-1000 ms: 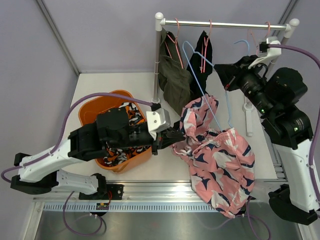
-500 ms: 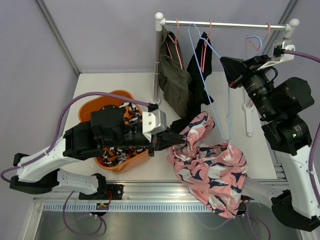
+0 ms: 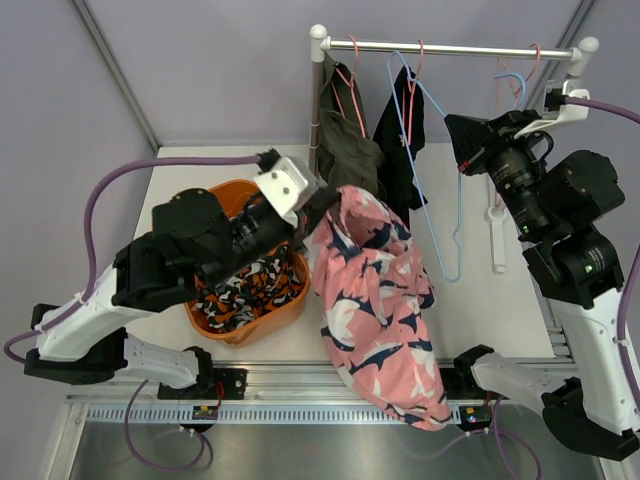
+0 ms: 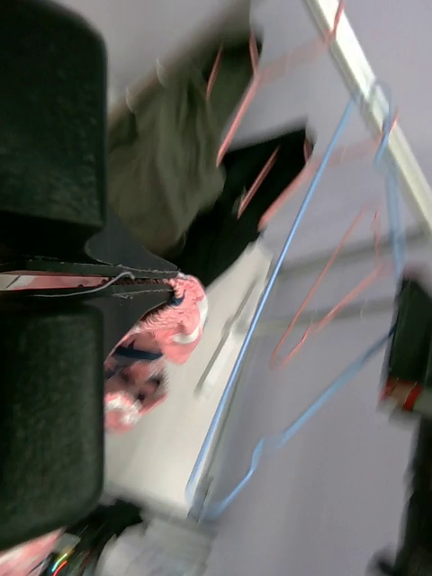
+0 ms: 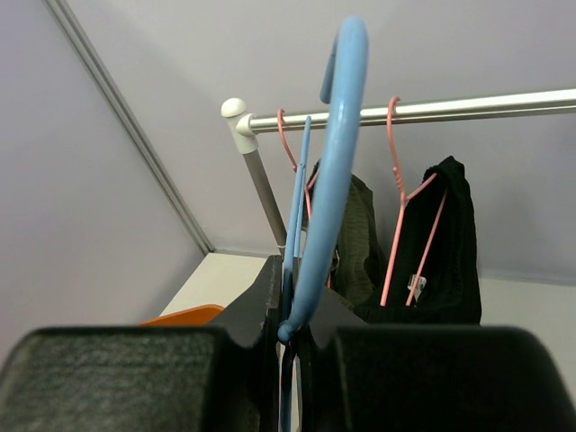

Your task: Remove the shorts from the hanger

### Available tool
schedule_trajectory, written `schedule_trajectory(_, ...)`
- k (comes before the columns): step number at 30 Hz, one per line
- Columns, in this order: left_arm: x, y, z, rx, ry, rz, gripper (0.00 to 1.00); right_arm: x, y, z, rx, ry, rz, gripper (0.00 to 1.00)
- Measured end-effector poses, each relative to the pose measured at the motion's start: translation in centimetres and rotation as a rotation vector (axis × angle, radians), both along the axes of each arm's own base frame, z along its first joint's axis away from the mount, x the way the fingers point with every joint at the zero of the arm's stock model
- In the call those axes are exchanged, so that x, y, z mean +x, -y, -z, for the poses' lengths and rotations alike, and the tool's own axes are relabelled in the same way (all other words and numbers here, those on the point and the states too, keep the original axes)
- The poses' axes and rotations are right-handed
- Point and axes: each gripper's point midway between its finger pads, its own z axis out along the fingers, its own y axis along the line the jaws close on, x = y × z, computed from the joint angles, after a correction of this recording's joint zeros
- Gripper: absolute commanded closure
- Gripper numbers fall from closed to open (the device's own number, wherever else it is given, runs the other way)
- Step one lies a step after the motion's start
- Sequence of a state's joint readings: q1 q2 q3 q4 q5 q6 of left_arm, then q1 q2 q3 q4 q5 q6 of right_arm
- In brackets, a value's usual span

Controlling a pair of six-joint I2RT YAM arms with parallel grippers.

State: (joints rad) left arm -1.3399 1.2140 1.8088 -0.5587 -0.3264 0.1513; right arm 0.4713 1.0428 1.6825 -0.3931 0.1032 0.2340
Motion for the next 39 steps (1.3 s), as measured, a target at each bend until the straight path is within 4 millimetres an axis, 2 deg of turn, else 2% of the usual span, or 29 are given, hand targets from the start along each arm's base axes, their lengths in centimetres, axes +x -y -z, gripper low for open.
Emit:
schedule_trajectory(2, 2.0, -1.7, -2.9, -0.036, 0.074, -0.135, 1.0, -0.5, 0.5, 0.1, -0.003, -0.006, 0.011, 1.0)
schedule_trajectory(5, 3.9, -5.0, -9.5, -0.171, 0.217, -0.303, 1.0, -1.4, 1.2, -0.1, -0.009, -0.006, 0.027, 1.0)
schedule_trajectory(8, 4.1, -10.2, -16.4, -0.352, 0.354, -0.447, 1.0, -2.3, 2.0, -0.3, -0.01, 0.0, 0.042, 1.0)
schedule_trajectory(11, 3.3, -16.3, -22.0, -0.533, 0.463, -0.57, 1.0, -3.1, 2.5, -0.3, -0.011, 0.003, 0.043, 1.0)
schedule_trajectory(14, 2.4, -21.4, -24.7, -0.649, 0.538, -0.678, 1.0, -3.7, 2.7, -0.4, -0.01, 0.006, 0.043, 1.0)
schedule_trajectory(18, 1.7, -25.7, -25.8, -0.715, 0.599, -0.79, 1.0, -4.0, 2.9, -0.3, -0.01, 0.004, 0.042, 1.0)
schedule_trajectory(20, 1.7, -26.3, -25.4, -0.706, 0.619, -0.829, 1.0, -3.9, 2.8, -0.1, -0.013, -0.001, 0.042, 1.0)
schedule_trajectory(22, 2.2, -25.9, -24.3, -0.668, 0.632, -0.852, 1.0, -3.7, 2.7, 0.4, -0.019, -0.011, 0.041, 1.0)
schedule_trajectory(24, 3.2, -24.2, -22.2, -0.592, 0.632, -0.855, 1.0, -3.5, 2.6, 1.0, -0.026, -0.024, 0.04, 1.0)
schedule_trajectory(28, 6.7, -19.9, -16.1, -0.428, 0.57, -0.831, 1.0, -3.3, 2.5, 2.1, -0.037, -0.046, 0.04, 1.0)
schedule_trajectory(33, 13.1, -14.7, -7.3, -0.214, 0.382, -0.804, 1.0, -3.6, 2.7, 2.8, -0.042, -0.056, 0.042, 1.0)
schedule_trajectory(36, 16.8, -14.1, -2.8, -0.132, 0.243, -0.829, 1.0, -3.9, 2.9, 3.1, -0.045, -0.061, 0.042, 1.0)
schedule_trajectory(39, 19.5, -16.0, 0.9, -0.106, 0.093, -0.904, 1.0, -4.2, 3.0, 3.3, -0.047, -0.064, 0.044, 1.0)
